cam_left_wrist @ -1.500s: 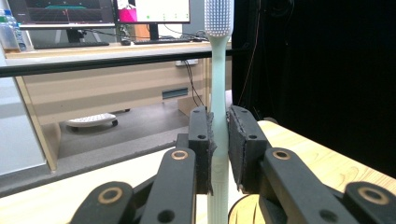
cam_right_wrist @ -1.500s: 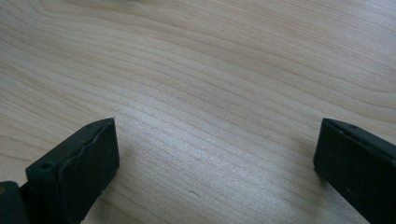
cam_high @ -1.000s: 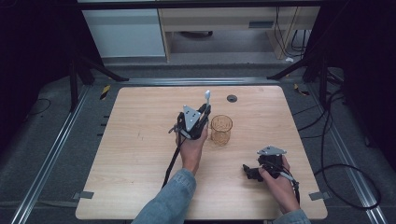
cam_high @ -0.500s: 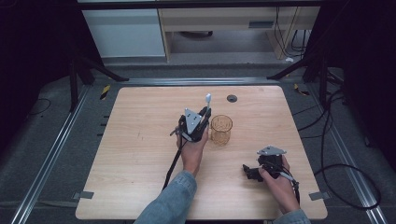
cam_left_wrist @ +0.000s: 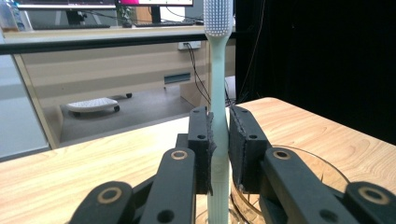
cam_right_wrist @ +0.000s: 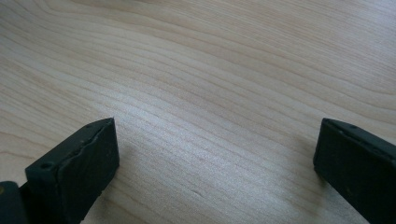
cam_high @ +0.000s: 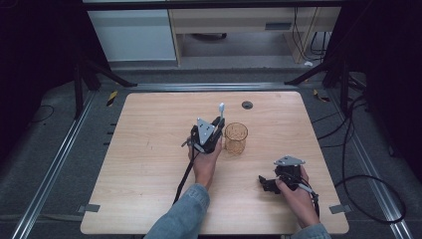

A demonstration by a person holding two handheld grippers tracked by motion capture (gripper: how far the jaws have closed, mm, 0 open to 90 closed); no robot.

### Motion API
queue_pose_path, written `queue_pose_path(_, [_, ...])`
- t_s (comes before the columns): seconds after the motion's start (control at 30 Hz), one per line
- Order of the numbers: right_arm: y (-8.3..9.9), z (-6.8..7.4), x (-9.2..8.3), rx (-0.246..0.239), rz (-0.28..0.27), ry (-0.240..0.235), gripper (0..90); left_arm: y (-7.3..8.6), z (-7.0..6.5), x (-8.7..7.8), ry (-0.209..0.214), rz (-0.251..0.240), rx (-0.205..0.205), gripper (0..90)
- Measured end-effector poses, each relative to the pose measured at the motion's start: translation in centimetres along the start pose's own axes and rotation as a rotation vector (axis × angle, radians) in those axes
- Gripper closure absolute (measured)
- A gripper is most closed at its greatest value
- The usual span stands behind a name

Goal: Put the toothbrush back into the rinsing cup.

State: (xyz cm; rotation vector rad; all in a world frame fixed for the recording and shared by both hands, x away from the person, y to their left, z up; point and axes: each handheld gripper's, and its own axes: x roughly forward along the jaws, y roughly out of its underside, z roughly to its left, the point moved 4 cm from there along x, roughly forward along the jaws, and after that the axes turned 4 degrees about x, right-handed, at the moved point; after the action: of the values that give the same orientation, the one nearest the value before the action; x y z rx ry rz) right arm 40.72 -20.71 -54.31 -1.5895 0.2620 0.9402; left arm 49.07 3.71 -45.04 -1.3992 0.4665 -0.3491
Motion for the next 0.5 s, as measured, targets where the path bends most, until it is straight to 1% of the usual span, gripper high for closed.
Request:
queue_pose_path(0.2, [0.0, 0.0, 0.0, -0.001, 0.000, 0.000, 0.5, 0.4, -0.3, 0.0, 0.004, 0.003, 0.000, 78.9])
queue_pose_path(0.3, [0.0, 0.0, 0.0, 0.000, 0.000, 0.000, 0.5, 0.6, -0.2, 0.0, 0.002, 0.004, -0.008, 78.8])
queue_pose_path(0.5, [0.0, 0.0, 0.0, 0.001, 0.000, -0.001, 0.5, 1.2, -0.1, 0.1, 0.001, 0.010, -0.011, 78.8])
